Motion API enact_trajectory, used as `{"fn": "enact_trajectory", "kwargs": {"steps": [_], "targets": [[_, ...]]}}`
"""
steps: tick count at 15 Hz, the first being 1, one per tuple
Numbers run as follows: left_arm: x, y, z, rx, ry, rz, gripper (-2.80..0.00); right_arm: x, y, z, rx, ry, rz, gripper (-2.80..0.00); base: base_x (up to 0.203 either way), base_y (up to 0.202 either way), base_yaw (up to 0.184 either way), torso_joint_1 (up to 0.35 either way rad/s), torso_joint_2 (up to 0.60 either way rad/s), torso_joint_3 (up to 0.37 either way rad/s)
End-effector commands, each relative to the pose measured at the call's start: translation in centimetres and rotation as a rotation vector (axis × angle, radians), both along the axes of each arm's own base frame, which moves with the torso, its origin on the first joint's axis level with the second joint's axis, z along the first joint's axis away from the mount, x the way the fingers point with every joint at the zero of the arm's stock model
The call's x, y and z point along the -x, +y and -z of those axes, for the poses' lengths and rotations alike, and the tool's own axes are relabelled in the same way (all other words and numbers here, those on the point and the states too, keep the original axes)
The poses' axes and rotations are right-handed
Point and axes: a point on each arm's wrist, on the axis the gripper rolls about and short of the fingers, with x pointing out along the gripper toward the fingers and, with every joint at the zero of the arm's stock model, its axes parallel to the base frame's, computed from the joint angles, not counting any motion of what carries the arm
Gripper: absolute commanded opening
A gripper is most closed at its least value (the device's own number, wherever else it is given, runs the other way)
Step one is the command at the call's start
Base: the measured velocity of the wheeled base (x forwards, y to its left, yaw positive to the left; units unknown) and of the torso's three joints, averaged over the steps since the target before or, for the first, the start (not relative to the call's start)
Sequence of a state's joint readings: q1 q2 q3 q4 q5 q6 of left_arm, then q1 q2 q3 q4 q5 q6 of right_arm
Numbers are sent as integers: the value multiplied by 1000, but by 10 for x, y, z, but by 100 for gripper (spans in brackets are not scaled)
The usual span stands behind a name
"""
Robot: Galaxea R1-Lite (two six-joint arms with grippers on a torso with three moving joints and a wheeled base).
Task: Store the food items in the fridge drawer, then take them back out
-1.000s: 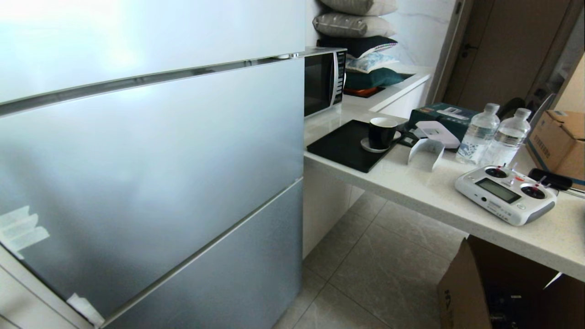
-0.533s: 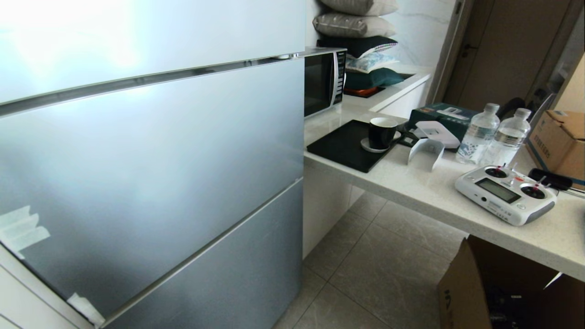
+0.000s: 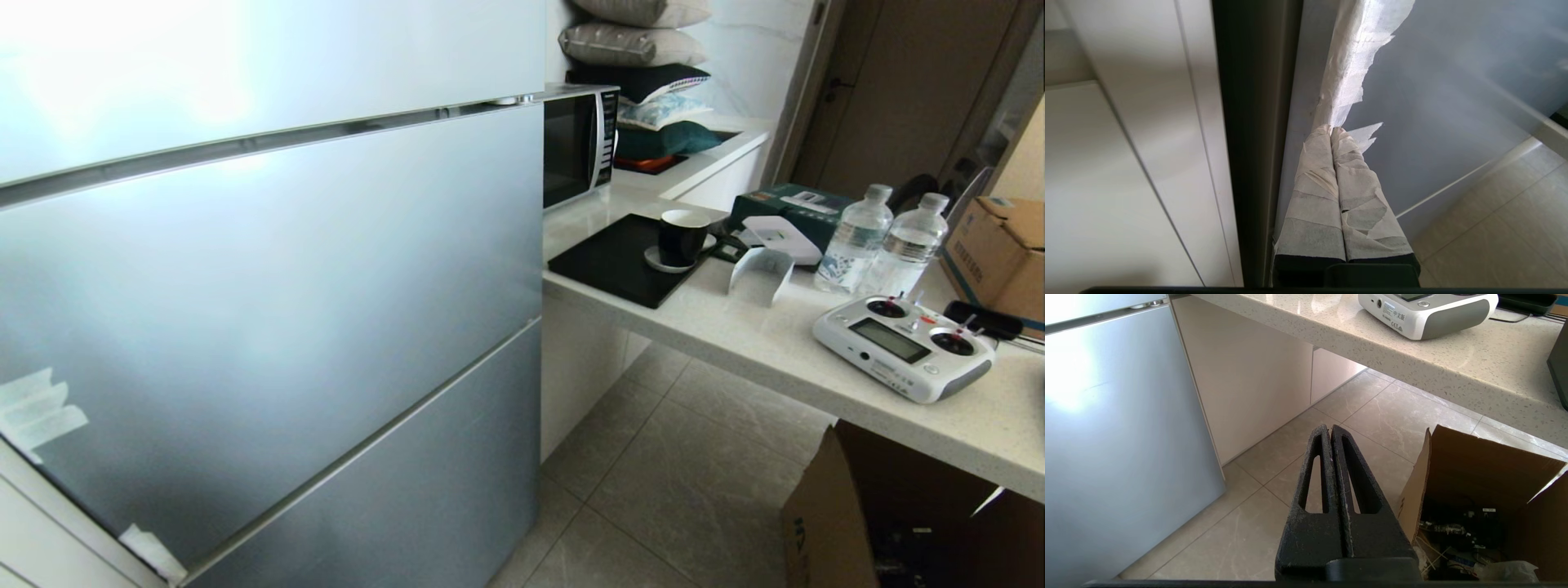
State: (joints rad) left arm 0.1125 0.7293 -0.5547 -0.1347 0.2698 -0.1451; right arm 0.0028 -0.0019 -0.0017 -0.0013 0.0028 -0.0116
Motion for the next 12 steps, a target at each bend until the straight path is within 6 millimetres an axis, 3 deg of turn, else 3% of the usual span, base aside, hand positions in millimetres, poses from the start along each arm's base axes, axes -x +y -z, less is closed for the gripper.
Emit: {"fn": "enact_trajectory", "kwargs": {"steps": [1,8,12], "targets": [[-18,2,2,12,60,-3,-280,0,0,0,1,2,-1,-280,0,0,0,0,0,0],[-33,16,-6,8,20,-121,-280,0,0,0,1,0,-1,-280,0,0,0,0,0,0],[-34,15,-5,18,21,-57,-280,0,0,0,1,0,-1,-280,0,0,0,0,0,0]]}}
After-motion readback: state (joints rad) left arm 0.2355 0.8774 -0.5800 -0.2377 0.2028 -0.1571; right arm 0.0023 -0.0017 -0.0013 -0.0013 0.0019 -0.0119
